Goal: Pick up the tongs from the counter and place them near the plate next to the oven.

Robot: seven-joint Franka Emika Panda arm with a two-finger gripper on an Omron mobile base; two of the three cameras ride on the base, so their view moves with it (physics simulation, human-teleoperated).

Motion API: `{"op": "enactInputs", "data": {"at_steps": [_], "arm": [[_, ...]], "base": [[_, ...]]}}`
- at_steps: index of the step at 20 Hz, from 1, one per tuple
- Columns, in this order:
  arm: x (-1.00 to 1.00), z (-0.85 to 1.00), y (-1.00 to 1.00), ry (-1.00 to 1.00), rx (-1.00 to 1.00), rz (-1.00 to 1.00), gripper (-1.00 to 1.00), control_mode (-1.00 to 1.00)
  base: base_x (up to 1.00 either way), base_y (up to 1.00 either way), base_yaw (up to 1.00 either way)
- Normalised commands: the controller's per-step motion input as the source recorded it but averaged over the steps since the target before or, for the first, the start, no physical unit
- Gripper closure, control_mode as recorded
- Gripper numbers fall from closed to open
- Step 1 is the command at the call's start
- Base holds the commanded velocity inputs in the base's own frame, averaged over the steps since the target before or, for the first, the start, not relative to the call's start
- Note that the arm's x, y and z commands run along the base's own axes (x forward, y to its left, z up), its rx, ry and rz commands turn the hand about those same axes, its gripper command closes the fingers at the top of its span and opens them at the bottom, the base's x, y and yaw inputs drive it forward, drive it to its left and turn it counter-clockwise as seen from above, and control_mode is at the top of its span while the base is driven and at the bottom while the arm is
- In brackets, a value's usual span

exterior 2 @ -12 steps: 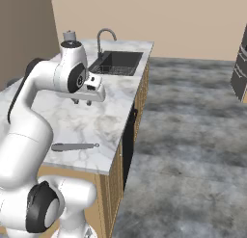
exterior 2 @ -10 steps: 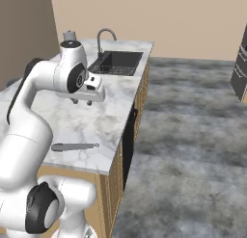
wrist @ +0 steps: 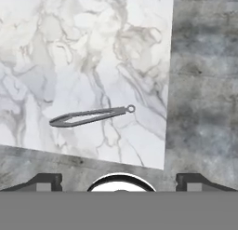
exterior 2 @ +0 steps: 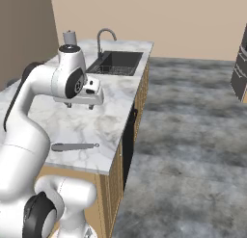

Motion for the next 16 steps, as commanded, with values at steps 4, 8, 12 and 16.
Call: {"op": "enactInputs", "data": {"at_steps": [4, 8, 12, 16], "arm": [[0.00, -0.31, 0.04, 0.00, 0.00, 0.40, -1.00, -1.00], [0.14, -0.31, 0.01, 0.00, 0.00, 0.50, -1.00, -1.00], [0.13, -0.32, 0.07, 0.01, -0.07, 0.49, -1.00, -1.00], [0.02, -0.36, 0.23, 0.00, -0.14, 0.49, -1.00, -1.00]], "base": [[0.00, 0.00, 0.00], [0.00, 0.00, 0.00], [0.00, 0.00, 0.00], [0.00, 0.00, 0.00]]}}
